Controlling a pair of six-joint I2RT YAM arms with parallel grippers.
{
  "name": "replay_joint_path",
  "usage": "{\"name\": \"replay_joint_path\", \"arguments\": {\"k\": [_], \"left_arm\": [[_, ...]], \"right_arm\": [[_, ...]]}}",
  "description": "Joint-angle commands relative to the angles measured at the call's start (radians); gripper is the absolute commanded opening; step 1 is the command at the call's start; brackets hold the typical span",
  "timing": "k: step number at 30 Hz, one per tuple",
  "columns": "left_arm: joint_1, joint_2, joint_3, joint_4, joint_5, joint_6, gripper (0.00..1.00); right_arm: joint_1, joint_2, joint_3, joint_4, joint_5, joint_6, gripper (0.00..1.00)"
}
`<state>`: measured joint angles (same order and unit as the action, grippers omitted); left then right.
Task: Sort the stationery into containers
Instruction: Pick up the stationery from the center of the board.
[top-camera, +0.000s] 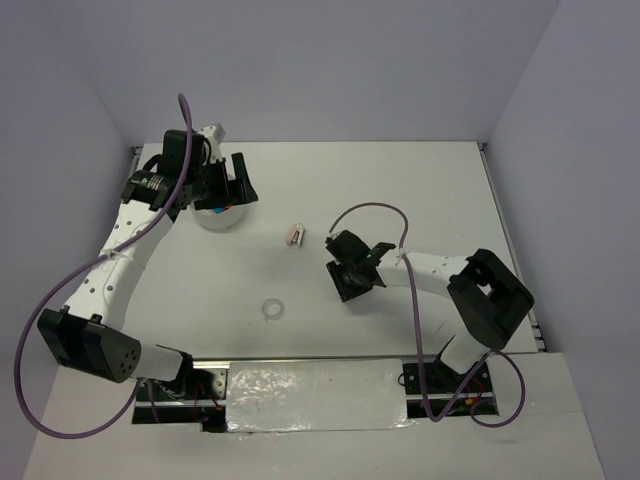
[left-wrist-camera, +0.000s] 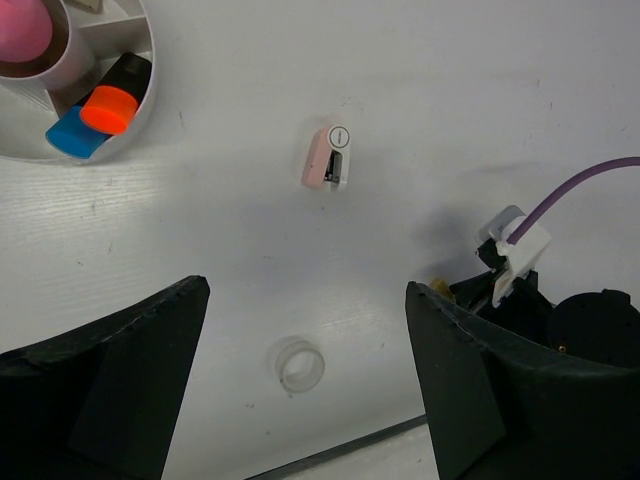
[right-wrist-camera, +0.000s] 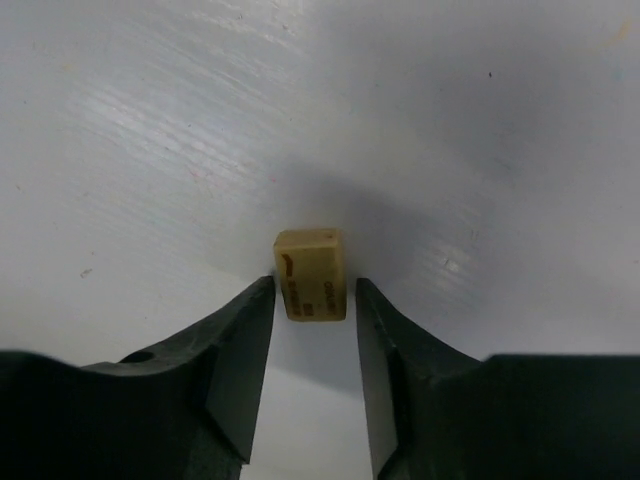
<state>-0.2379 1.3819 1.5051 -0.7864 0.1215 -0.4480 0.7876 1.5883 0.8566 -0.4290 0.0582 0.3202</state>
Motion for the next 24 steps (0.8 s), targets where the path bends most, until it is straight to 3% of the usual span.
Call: {"name": "replay_joint_path", "arguments": {"k": [1, 2, 3, 4, 6, 10, 13, 15, 24], "left_arm": [[-0.001, -0.04, -0.005, 0.018, 0.038, -0.004, 0.92], [-0.001, -0.041, -0.005, 0.018, 0.04, -0.009, 0.92], [-0.001, -0.043, -0.005, 0.015, 0.043, -0.012, 0.92], [-0.001, -0.043, -0.002, 0.01, 0.047, -0.015, 0.92], [-0.001, -0.043, 0.003, 0.004, 0.082, -0.038, 0.92], [-0.001, -0.049, -0.042, 0.039, 0.249, -0.144, 0.92], [-0.011, -0.066, -0.12, 0.14, 0.415, -0.273, 0.93], [-0.024, -0.081, -0.167, 0.234, 0.46, -0.371, 0.93], [-0.11, -0.095, -0.22, 0.349, 0.573, -0.509, 0.88]], "right_arm": [[0.01, 0.05, 0.024, 0.044, 0.043, -0.02, 0.43], [0.012, 0.055, 0.027, 0.048, 0.046, -0.017, 0.41], [0.012, 0.062, 0.03, 0.047, 0.046, -0.015, 0.28], [0.015, 0.058, 0.033, 0.042, 0.049, -0.01, 0.21], [0.035, 0.02, 0.029, 0.061, 0.048, -0.001, 0.16], [0.044, -0.233, -0.022, 0.225, -0.172, -0.009, 0.17], [0.044, -0.329, -0.01, 0.317, -0.265, -0.007, 0.16], [0.044, -0.343, 0.038, 0.332, -0.297, -0.018, 0.16], [0.045, -0.392, 0.163, 0.32, -0.304, -0.067, 0.15]]}}
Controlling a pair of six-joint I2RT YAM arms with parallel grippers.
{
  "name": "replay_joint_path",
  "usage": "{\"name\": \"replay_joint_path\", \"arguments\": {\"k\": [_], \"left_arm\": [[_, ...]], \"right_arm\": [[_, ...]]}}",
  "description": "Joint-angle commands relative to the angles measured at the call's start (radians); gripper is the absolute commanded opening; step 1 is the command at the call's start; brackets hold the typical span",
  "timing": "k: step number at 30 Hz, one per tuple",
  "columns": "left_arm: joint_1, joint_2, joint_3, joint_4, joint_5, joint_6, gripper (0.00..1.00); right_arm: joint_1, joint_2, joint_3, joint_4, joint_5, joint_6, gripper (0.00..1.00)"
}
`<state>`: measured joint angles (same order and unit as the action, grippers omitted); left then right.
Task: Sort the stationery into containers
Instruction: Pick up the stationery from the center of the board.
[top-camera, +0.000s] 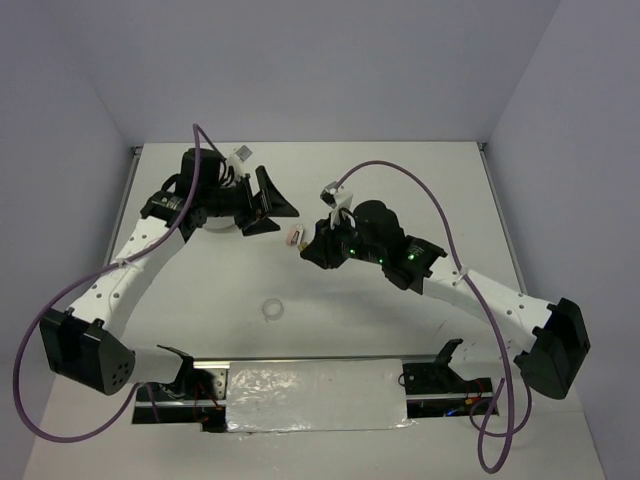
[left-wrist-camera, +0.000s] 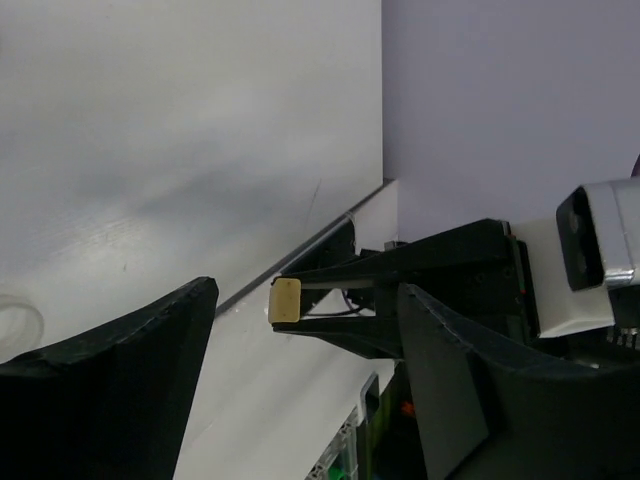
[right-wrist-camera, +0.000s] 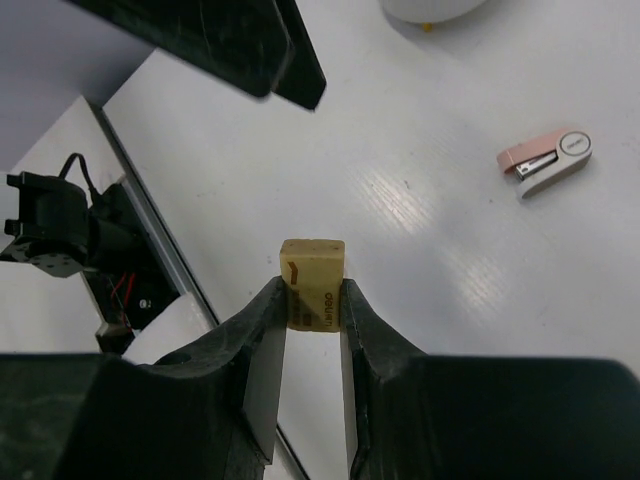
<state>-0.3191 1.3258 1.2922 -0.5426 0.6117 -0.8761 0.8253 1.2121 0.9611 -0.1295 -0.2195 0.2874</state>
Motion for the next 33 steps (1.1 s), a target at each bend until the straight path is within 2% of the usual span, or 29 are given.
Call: {"name": "replay_joint_path", "arguments": {"k": [1, 7, 15, 17, 18, 19, 20, 21, 25, 29, 33], "left_arm": [[-0.037, -0.037, -0.007, 0.109, 0.088, -0.08, 0.84], [-0.093, -0.02, -0.019, 0.099, 0.092, -0.061, 0.64], [-0.161, 0.015, 0.001, 0.059, 0.085, -0.02, 0.6], [-0.164, 0.01, -0.008, 0.067, 0.088, -0.021, 0.54], [-0.164, 0.009, -0.01, 0.069, 0.088, -0.02, 0.46], [-0.166, 0.007, -0.01, 0.064, 0.086, -0.018, 0.45], [-0.166, 0.007, -0.007, 0.055, 0.082, -0.005, 0.45], [-0.166, 0.007, -0.005, 0.044, 0.068, 0.005, 0.52], [-0.164, 0.015, 0.013, -0.006, 0.042, 0.045, 0.67], [-0.164, 0.018, 0.021, -0.016, 0.022, 0.054, 0.75], [-0.164, 0.029, 0.041, -0.033, 0.0, 0.066, 0.74]], "right_arm": [[0.008, -0.022, 0.059, 0.025, -0.024, -0.034, 0.15], [0.008, -0.028, 0.105, -0.007, -0.004, -0.045, 0.15], [0.008, -0.043, 0.119, -0.005, 0.014, -0.042, 0.15], [0.008, -0.046, 0.12, -0.005, 0.017, -0.044, 0.15], [0.008, -0.051, 0.12, -0.005, 0.02, -0.042, 0.15], [0.006, -0.054, 0.12, -0.004, 0.028, -0.042, 0.15], [0.006, -0.057, 0.116, -0.001, 0.031, -0.04, 0.15], [0.006, -0.062, 0.113, 0.002, 0.031, -0.04, 0.15], [0.006, -0.078, 0.111, 0.004, 0.025, -0.04, 0.15], [0.006, -0.097, 0.096, 0.014, 0.029, -0.039, 0.15], [0.006, -0.117, 0.091, 0.019, 0.046, -0.04, 0.15]]}}
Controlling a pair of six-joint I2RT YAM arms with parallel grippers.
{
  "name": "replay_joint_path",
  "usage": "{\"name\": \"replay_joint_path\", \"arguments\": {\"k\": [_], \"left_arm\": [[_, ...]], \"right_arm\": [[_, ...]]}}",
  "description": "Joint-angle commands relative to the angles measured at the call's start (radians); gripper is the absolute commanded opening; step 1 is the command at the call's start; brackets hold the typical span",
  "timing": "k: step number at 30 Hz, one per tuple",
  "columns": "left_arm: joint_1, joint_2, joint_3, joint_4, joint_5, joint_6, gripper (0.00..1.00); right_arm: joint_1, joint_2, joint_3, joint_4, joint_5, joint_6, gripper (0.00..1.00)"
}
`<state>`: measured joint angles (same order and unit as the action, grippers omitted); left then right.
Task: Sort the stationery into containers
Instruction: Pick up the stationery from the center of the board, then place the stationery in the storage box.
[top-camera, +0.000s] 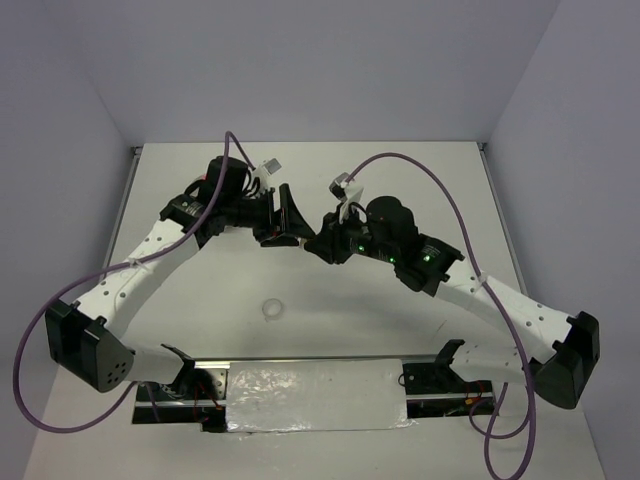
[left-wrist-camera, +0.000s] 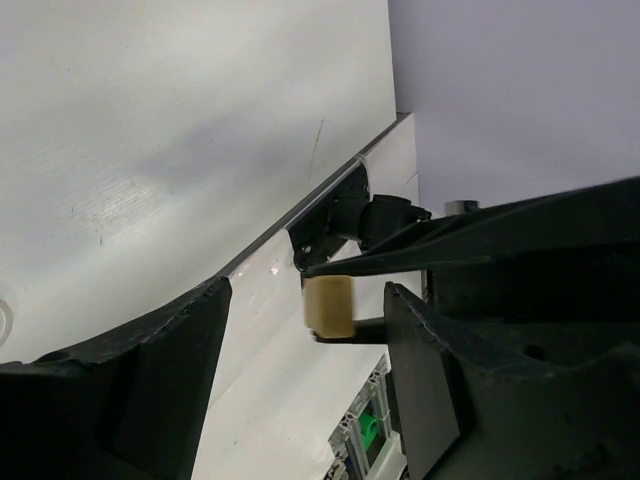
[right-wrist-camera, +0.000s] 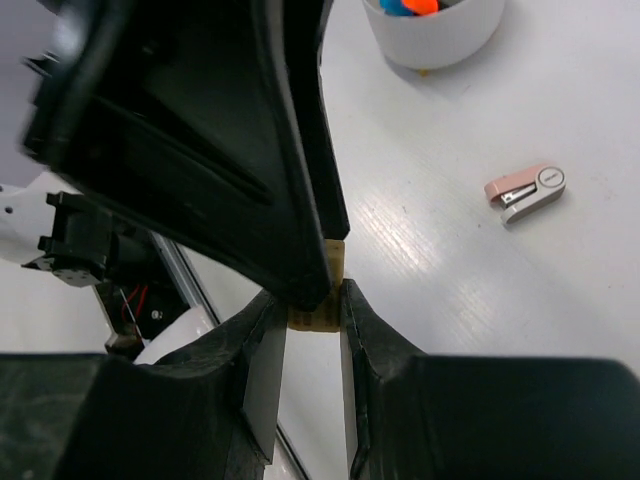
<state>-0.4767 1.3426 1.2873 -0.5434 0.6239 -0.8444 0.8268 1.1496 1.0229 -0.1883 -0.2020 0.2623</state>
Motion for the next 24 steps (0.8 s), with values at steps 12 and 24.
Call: {"name": "replay_joint_path", "arguments": {"k": [12, 24], "left_arm": [[-0.007, 0.02, 0.046, 0.066, 0.088, -0.021, 0.21], [0.021, 0.079, 0.225, -0.131, -0.119, 0.105, 0.0]], "right_arm": [[-0.002, -0.01, 0.048, 0.092, 0.052, -0.023, 0.15], [-0.071, -0.013, 0.026, 0.119, 0.096, 0.046, 1.0]]}}
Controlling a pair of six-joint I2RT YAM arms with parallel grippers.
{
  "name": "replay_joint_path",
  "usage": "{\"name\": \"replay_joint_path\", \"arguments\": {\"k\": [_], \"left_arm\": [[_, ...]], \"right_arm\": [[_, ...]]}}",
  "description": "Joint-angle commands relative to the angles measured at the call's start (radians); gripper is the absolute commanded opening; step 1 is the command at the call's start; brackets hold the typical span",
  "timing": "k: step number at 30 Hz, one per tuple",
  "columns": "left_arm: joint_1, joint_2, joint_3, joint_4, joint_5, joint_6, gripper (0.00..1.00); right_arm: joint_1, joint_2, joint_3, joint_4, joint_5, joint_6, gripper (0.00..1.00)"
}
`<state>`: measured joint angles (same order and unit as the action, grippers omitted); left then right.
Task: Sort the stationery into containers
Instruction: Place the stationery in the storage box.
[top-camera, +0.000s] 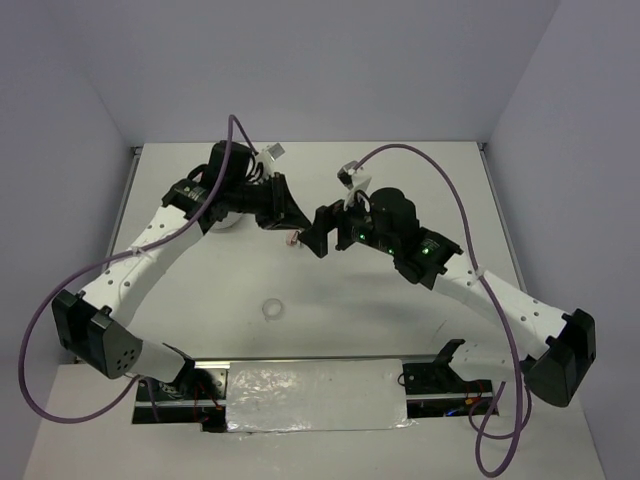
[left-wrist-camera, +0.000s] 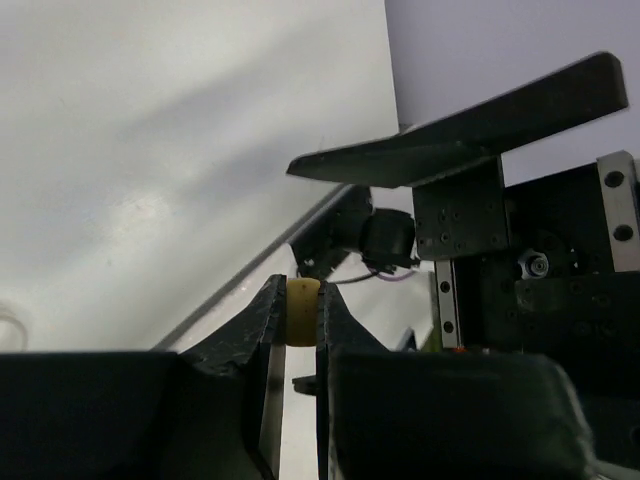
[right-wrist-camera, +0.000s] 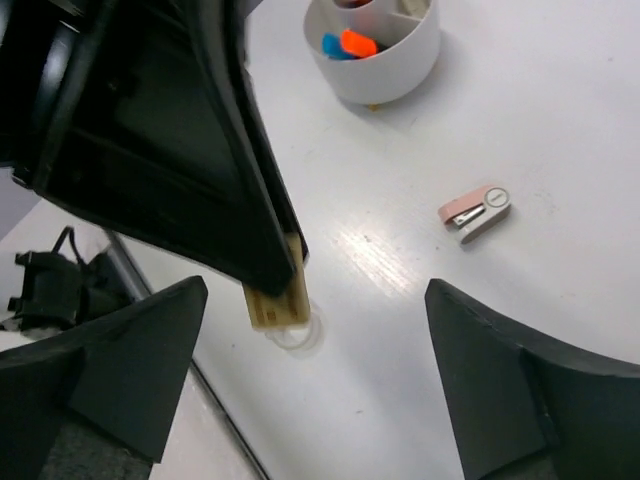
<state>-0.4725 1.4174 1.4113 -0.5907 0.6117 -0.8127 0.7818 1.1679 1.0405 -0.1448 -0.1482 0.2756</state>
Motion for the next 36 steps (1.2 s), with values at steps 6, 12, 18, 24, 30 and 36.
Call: {"name": "replay_joint_path", "arguments": {"k": [6, 12, 18, 24, 30, 36], "left_arm": [[0.09, 0.165, 0.311, -0.213, -0.666, 0.165, 0.0], [0.156, 0.434, 0.542, -0.25, -1.032, 0.194, 0.0], [0.186, 0.649, 0.731, -0.241, -1.181, 0.273, 0.0], [0.221, 0.735, 0.776, -0.225, -1.222, 0.299, 0.0], [0.256, 0.758, 0.726, -0.207, -1.205, 0.293, 0.03], [0.258, 0.762, 0.68, -0.178, -1.159, 0.293, 0.04]], "right_arm": [[-0.081, -0.152, -0.094, 0.069, 0.116, 0.1, 1.0], [-0.088, -0.232, -0.146, 0.008, 0.099, 0.114, 1.0], [-0.087, -0.303, -0.171, -0.05, 0.09, 0.116, 1.0], [-0.087, -0.323, -0.204, -0.052, 0.022, 0.161, 1.0], [-0.085, -0.292, -0.172, -0.071, 0.01, 0.143, 1.0], [-0.085, -0.223, -0.109, -0.072, -0.014, 0.123, 1.0]]}}
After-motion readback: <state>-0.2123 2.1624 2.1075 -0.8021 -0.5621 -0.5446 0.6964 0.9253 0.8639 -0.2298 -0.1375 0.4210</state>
